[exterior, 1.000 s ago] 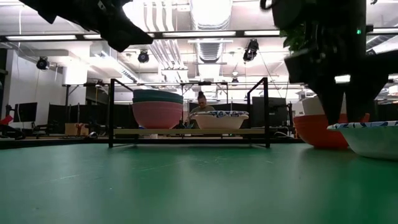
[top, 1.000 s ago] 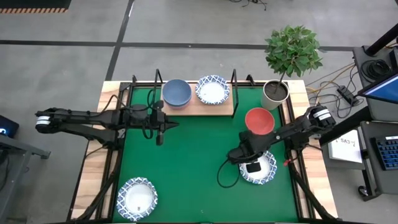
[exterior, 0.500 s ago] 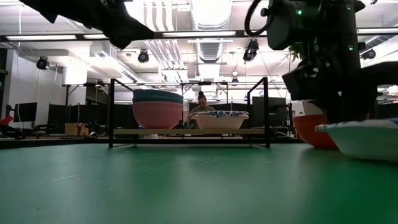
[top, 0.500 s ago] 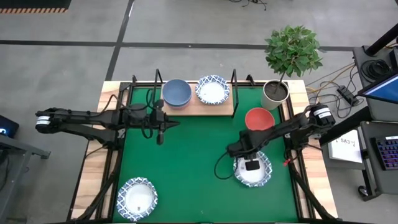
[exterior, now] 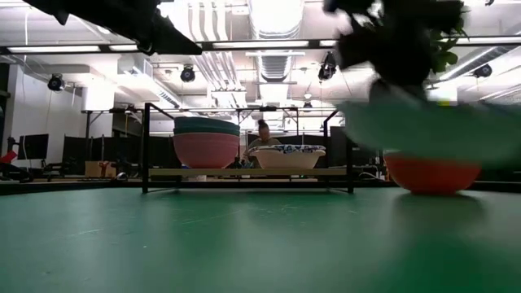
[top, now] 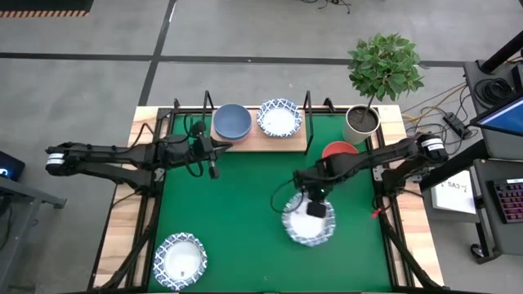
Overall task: Place and stack bowls onto a shelf
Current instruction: Stack the blue patterned bowl on top of the blue patterned bowls on the shelf
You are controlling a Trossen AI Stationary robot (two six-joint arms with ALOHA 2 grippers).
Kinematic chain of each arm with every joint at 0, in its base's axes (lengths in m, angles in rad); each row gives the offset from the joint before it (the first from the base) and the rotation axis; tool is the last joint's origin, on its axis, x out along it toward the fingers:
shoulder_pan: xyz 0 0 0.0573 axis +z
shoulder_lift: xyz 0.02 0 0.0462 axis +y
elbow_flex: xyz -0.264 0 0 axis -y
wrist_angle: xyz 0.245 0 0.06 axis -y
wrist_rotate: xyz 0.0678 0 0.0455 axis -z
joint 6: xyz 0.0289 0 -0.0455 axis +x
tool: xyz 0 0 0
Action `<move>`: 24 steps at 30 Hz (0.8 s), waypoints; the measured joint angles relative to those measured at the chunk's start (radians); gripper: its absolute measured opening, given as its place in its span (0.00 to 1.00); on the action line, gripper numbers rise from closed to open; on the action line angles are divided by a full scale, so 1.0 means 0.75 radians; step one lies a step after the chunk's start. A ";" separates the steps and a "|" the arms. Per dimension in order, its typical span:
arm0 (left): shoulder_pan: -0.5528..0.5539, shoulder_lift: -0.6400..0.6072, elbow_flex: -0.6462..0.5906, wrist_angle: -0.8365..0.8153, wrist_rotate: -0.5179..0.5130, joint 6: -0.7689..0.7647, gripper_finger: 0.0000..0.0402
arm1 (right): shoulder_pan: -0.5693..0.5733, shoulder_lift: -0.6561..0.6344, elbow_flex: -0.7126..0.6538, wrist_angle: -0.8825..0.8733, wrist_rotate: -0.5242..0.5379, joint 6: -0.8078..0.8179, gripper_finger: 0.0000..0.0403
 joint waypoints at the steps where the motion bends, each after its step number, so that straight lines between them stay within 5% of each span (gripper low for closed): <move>1: 0.000 -0.005 0.000 -0.001 -0.007 0.011 0.00 | -0.017 -0.005 0.046 0.003 0.012 0.008 0.02; 7: 0.000 -0.040 0.000 -0.034 -0.007 0.024 0.00 | -0.168 0.000 0.350 -0.003 0.167 0.037 0.02; 15: -0.002 -0.120 0.000 -0.126 -0.007 0.025 0.00 | -0.383 0.005 0.651 0.028 0.752 0.165 0.02; 24: -0.002 -0.207 -0.005 -0.225 -0.007 0.014 0.00 | -0.568 0.056 0.690 0.115 0.944 0.145 0.02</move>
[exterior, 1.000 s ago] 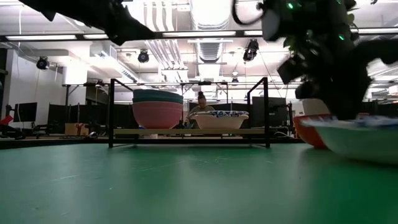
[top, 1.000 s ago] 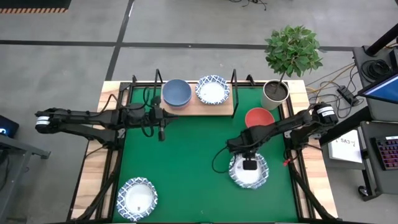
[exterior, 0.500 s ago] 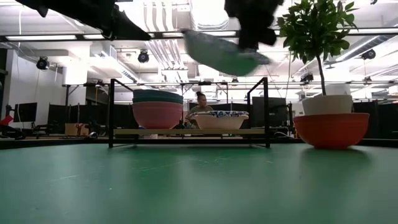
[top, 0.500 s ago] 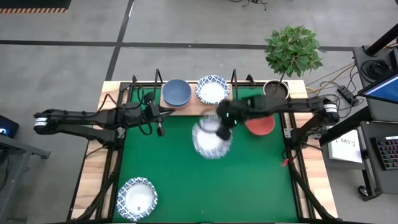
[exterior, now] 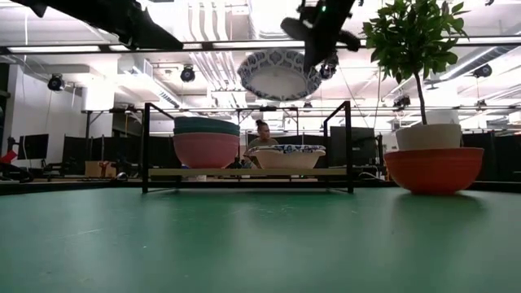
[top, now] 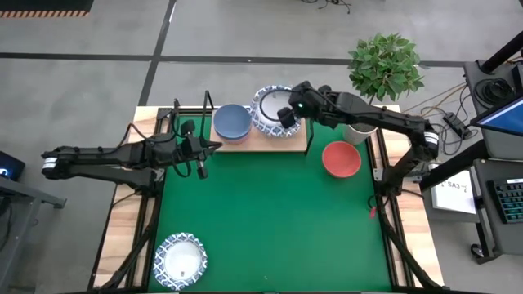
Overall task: Place and stack bowls onto a shelf
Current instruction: Stack the blue patterned bowl on top of the blue patterned bowls on the shelf
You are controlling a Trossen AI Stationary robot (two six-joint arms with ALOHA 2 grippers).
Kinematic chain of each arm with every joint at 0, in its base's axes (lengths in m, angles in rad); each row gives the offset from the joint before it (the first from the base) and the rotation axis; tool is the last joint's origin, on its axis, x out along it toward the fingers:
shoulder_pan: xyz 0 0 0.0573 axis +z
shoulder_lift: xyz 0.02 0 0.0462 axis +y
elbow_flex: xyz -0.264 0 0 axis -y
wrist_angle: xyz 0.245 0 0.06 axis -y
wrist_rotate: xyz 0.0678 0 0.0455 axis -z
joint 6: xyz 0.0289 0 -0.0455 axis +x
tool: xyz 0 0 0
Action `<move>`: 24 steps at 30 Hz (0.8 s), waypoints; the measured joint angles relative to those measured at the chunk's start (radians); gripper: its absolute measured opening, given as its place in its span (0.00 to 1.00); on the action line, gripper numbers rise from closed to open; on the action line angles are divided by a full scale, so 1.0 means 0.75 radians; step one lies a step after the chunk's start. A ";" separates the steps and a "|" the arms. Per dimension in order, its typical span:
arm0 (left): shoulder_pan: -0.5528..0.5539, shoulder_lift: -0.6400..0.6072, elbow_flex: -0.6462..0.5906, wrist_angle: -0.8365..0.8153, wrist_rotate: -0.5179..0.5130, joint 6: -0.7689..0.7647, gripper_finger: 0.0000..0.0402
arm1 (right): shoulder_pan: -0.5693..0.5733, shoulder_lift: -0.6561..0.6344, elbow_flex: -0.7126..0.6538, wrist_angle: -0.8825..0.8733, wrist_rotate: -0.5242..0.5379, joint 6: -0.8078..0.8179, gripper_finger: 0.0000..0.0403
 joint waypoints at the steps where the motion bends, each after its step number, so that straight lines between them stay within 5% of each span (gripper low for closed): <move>1: 0.000 -0.006 -0.004 -0.001 0.000 0.000 0.00 | -0.015 0.017 0.000 0.005 0.003 0.002 0.02; 17: 0.000 -0.014 -0.013 -0.014 0.000 0.001 0.00 | -0.153 0.195 0.000 0.021 0.001 -0.001 0.02; 24: 0.000 -0.013 -0.013 -0.015 0.000 0.004 0.00 | -0.158 0.225 0.000 0.028 0.002 -0.027 0.13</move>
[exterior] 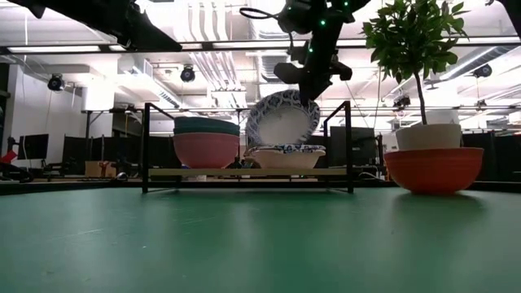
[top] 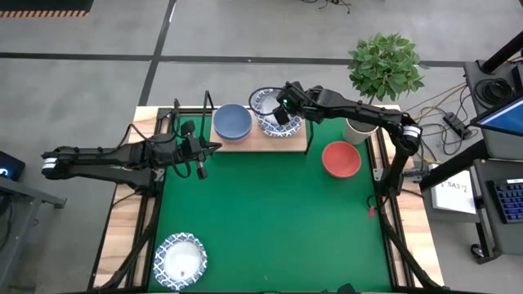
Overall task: Place and stack bowls onto a shelf
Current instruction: Stack the blue patterned bowl on top of the blue patterned bowls on the shelf
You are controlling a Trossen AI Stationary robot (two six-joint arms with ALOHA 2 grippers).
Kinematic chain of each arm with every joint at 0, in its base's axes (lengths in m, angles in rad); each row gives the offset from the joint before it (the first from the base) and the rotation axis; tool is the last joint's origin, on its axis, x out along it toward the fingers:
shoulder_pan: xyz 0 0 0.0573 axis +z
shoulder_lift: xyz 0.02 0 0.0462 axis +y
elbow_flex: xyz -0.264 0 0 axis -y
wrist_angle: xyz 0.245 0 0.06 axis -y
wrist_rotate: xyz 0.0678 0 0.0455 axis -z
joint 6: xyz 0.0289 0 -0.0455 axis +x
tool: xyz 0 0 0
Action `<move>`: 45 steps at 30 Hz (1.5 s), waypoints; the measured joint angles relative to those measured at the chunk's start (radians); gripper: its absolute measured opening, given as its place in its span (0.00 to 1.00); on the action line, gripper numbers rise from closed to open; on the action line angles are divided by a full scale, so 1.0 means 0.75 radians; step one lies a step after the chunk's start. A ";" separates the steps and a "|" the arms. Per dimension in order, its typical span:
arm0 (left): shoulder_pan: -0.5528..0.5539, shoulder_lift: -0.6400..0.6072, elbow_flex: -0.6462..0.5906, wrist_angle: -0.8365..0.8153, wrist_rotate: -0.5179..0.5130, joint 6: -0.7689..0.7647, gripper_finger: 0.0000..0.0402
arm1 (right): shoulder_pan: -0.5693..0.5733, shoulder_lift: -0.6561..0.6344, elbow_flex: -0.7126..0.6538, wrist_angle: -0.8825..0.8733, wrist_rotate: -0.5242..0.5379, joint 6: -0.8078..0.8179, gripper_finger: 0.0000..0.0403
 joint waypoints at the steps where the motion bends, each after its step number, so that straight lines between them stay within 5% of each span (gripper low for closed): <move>1: 0.000 0.000 0.000 0.000 0.000 0.001 0.00 | -0.002 0.003 0.000 -0.001 0.000 0.000 0.15; 16: 0.000 0.000 0.000 -0.002 0.000 0.001 0.00 | -0.011 -0.031 0.007 -0.001 0.000 -0.066 0.38; 21: 0.000 0.001 0.000 -0.001 0.000 0.001 0.00 | -0.011 -0.035 0.007 0.014 -0.011 -0.098 0.32; 30: 0.001 0.001 0.000 0.000 0.000 0.010 0.00 | -0.009 0.063 0.006 0.329 -0.011 -0.268 0.04; 35: 0.001 0.001 0.000 0.000 0.000 0.020 0.00 | -0.017 0.173 0.005 0.503 0.006 -0.399 0.03; 41: 0.001 0.001 0.000 -0.005 0.000 0.021 0.00 | -0.024 0.272 0.005 0.555 0.266 -0.565 0.03; 45: 0.001 0.001 0.000 -0.006 0.000 0.021 0.00 | -0.037 0.316 0.005 0.551 0.289 -0.593 0.03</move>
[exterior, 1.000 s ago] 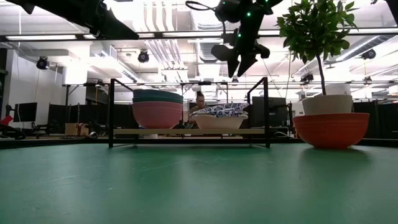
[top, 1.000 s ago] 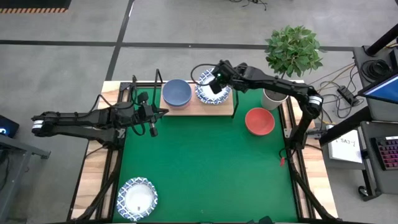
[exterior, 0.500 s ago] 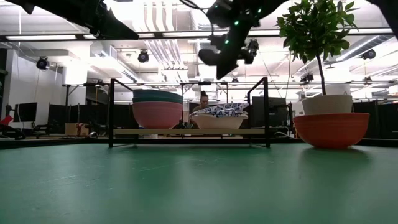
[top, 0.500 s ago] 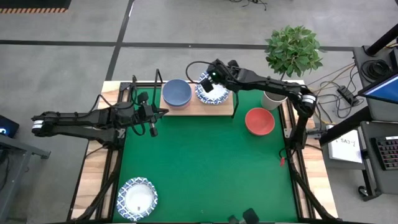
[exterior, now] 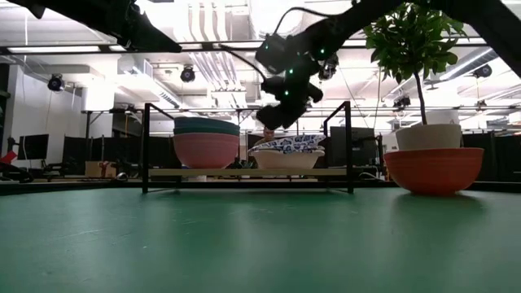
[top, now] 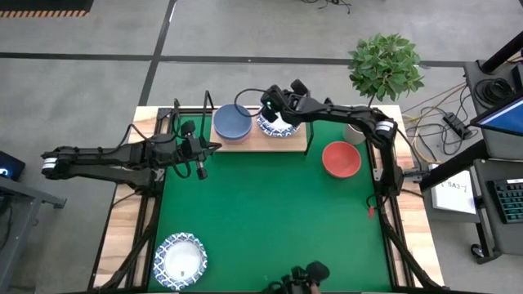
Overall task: Place and stack bowls onto a shelf
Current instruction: Stack the blue patterned bowl on top of the blue patterned bowls on the shelf
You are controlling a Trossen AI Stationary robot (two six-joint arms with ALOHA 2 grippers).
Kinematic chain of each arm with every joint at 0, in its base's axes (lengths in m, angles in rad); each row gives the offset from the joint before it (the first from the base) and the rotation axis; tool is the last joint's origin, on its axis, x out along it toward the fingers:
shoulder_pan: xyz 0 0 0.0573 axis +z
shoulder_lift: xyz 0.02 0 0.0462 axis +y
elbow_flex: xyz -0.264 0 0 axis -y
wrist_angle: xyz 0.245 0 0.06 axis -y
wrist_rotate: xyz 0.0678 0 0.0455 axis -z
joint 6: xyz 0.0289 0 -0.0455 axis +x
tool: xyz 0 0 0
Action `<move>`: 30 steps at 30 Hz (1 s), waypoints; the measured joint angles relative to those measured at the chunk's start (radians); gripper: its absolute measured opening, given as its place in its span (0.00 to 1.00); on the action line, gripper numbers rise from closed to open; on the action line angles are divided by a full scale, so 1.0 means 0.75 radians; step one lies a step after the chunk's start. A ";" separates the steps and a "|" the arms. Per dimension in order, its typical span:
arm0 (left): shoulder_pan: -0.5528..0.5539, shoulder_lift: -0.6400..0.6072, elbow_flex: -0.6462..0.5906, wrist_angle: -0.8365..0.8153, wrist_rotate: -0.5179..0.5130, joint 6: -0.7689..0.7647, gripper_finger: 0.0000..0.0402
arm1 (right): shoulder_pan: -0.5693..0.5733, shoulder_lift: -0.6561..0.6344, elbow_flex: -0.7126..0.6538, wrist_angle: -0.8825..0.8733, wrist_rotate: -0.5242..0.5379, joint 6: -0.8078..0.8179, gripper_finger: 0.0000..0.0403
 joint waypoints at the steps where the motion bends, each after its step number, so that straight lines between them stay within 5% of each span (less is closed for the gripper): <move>1: 0.000 0.000 0.000 0.000 0.000 0.002 0.00 | -0.006 0.009 0.000 -0.001 -0.008 0.000 0.03; 10: 0.000 0.000 0.000 -0.002 0.000 0.006 0.00 | -0.026 0.060 -0.001 -0.005 -0.019 0.019 0.03; 17: 0.000 0.000 0.000 -0.003 0.000 0.006 0.00 | -0.051 0.061 -0.001 -0.005 -0.197 0.121 0.03; 30: -0.001 0.000 -0.002 -0.004 0.000 0.009 0.00 | -0.107 0.052 0.018 0.176 -0.175 0.104 0.03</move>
